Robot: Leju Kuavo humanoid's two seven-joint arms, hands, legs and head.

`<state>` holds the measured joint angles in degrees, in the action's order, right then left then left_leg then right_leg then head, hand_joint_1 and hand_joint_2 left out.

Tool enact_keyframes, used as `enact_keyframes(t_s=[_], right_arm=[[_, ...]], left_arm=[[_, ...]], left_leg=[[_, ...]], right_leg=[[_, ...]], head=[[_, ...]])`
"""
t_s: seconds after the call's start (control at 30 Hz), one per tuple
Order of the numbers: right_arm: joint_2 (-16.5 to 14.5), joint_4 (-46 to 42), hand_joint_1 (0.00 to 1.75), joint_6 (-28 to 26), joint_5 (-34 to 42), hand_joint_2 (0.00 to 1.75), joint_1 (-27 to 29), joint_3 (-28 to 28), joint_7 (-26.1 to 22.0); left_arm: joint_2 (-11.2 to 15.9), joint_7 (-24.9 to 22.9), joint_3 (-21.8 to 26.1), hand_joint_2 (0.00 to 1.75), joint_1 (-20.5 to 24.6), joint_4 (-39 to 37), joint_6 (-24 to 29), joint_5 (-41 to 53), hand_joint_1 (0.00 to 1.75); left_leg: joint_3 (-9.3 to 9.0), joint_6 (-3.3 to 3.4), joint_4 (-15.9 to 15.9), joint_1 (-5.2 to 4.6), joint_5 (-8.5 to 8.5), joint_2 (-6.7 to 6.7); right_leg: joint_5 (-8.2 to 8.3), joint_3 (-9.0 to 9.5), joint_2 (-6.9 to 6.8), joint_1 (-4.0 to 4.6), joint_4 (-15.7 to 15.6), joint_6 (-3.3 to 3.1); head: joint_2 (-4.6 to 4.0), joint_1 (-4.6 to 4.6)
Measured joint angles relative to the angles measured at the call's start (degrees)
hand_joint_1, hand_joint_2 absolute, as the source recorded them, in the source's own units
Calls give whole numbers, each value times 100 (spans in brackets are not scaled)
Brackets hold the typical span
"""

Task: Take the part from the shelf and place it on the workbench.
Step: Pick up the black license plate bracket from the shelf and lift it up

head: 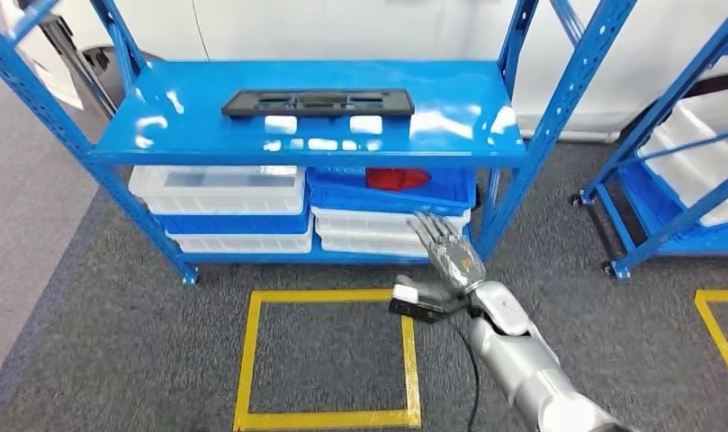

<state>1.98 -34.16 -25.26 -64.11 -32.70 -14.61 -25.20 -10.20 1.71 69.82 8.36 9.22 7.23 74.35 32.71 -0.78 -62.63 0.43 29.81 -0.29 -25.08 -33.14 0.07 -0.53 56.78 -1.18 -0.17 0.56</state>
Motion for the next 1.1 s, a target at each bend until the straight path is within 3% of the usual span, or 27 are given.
enact_keyframes(t_s=[0.07,0.1,0.13,0.17,0.23,0.27,0.3,0.43,0.5,0.57,0.6,0.63,0.67,0.73,0.77,0.8,0.87,0.97,1.03,1.1], right_arm=[[2,-19,0,16,38,0,23,-52,0],[3,-22,0,25,52,0,46,-77,1],[3,-25,0,31,61,0,67,-98,2],[3,-31,0,34,66,0,80,-116,2],[3,-53,0,35,71,0,91,-146,2],[2,-62,0,38,73,0,87,-159,2],[3,-71,0,42,74,0,86,-170,4],[11,-116,0,40,97,0,78,-200,5],[18,-150,0,34,127,0,60,-205,3],[23,-155,0,34,149,0,97,-216,2],[26,-152,0,44,161,0,138,-224,1],[30,-151,0,61,179,0,177,-231,0],[37,-151,0,81,204,0,199,-236,0],[62,-152,0,121,252,0,195,-239,0],[76,-153,0,131,268,0,186,-240,0],[87,-156,0,135,277,0,177,-242,0],[94,-175,0,126,297,0,156,-247,0],[97,-229,0,109,336,0,106,-253,-1],[98,-245,0,102,349,0,93,-265,-6],[97,-245,0,93,355,0,94,-284,-16]], left_arm=[[2,3,-1,0,-12,0,-5,10,0],[3,3,-1,0,-26,0,-5,12,0],[4,3,0,0,-43,0,-6,13,0],[8,2,1,0,-56,0,-7,14,0],[16,-6,1,0,-78,0,-9,16,0],[20,-11,-1,0,-88,0,-13,17,0],[21,-15,-2,0,-91,0,-17,17,0],[22,-24,0,0,-81,1,-29,15,0],[23,-23,0,0,-73,2,-33,14,0],[23,-24,-1,0,-78,2,-45,14,0],[23,-27,-1,0,-90,2,-54,14,0],[23,-35,-1,0,-104,2,-61,14,0],[23,-46,1,0,-115,2,-65,14,0],[19,-64,3,0,-119,2,-68,13,0],[14,-69,3,0,-113,2,-69,11,0],[9,-71,3,0,-105,1,-71,10,0],[3,-75,3,0,-88,1,-72,5,0],[9,-61,3,0,-62,4,-72,1,0],[14,-28,3,0,-47,6,-72,2,0],[15,10,3,0,-42,7,-71,14,0]], left_leg=[[507,-51,-807,15,204,2],[746,-71,-1095,22,209,2],[900,-83,-1180,26,89,3],[942,-86,-1026,28,-164,4],[808,-61,-321,26,-798,8],[721,-35,-18,13,-989,9],[645,6,197,4,-1027,10],[504,175,378,-3,-786,4],[392,244,448,19,-709,-5],[287,269,481,17,-632,-13],[230,271,487,16,-589,-20],[171,271,488,14,-544,-28],[107,269,488,9,-499,-37],[-17,261,494,-5,-413,-49],[-65,248,493,-20,-376,-53],[-91,228,493,-27,-350,-57],[-96,176,495,-34,-321,-55],[-49,82,381,-45,-215,-17],[199,15,-146,-23,33,-4],[613,-42,-899,6,274,-4]], right_leg=[[-120,144,-1,0,-9,-24],[-187,225,1,1,-8,-21],[-260,318,4,-1,-7,-14],[-337,424,9,-5,-6,-2],[-512,638,14,-12,-14,41],[-584,704,19,-3,-13,72],[-634,731,23,5,-13,108],[-711,718,26,7,44,218],[-894,507,21,-6,468,265],[-1147,7,19,-16,1273,292],[-1186,-244,19,-19,1605,298],[-1101,-428,19,-19,1766,294],[-878,-516,19,-17,1698,278],[-205,-449,19,11,1024,196],[50,-376,17,35,688,147],[187,-312,14,59,439,105],[151,-245,8,87,270,59],[50,-113,9,32,59,17],[31,-35,8,9,-3,-11],[-10,13,5,10,2,-29]], head=[[0,1],[0,1],[0,1],[0,1],[0,0],[0,0],[1,0],[11,2],[15,0],[15,0],[15,0],[15,1],[15,0],[15,-1],[15,-1],[15,-1],[15,0],[15,2],[15,2],[15,1]])
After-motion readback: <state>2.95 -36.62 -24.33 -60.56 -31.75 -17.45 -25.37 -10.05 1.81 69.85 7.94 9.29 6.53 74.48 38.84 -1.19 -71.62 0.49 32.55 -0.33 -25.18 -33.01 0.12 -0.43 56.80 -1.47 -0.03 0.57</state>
